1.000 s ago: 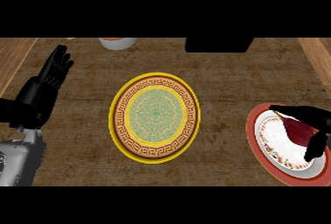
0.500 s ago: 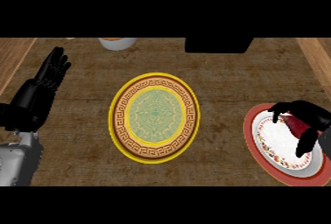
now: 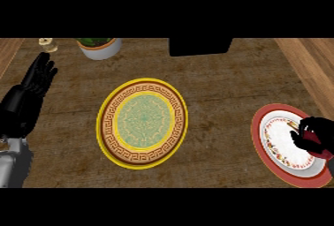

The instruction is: Pick the pear from the plate and place it in the plate

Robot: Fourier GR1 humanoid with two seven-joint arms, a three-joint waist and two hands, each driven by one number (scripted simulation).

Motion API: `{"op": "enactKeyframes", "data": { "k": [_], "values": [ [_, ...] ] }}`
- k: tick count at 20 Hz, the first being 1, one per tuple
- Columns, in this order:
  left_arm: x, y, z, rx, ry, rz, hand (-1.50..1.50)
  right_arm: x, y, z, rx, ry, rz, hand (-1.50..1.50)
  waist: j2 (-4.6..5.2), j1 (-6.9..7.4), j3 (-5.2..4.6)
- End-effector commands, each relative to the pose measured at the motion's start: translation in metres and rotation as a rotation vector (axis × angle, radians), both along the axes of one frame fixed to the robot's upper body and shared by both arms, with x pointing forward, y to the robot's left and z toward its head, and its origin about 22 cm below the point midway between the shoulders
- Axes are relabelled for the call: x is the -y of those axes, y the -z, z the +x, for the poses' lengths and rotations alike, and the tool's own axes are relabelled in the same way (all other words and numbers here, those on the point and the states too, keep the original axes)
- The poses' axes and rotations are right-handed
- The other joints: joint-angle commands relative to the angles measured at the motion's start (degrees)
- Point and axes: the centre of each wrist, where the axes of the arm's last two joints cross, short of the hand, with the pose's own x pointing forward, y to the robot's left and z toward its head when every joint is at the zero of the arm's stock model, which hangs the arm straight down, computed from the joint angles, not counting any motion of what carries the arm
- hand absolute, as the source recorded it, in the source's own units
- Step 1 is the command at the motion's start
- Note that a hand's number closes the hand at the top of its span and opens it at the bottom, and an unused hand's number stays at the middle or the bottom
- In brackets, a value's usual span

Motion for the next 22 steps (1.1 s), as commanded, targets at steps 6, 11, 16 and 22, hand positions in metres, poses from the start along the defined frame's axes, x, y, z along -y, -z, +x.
{"op": "enactKeyframes", "data": {
  "k": [6,11,16,22],
  "values": [
    [-0.020,0.003,-0.010,-0.020,-0.049,0.016,0.00,-0.059,0.031,-0.026,0.198,0.216,0.006,1.50,-0.72,-1.68,-0.15],
    [-0.010,0.004,-0.010,-0.020,-0.035,0.006,0.00,-0.131,0.001,-0.004,0.444,0.073,0.148,1.50,-0.91,-1.51,0.03],
    [-0.006,0.008,-0.012,-0.023,-0.012,-0.001,0.00,-0.215,-0.033,-0.008,0.577,0.004,0.352,1.50,-0.64,-0.53,0.12],
    [0.001,0.001,-0.008,0.008,0.007,-0.009,0.00,-0.277,-0.085,-0.049,0.593,-0.034,0.380,1.50,0.55,1.16,0.30]
  ]
}}
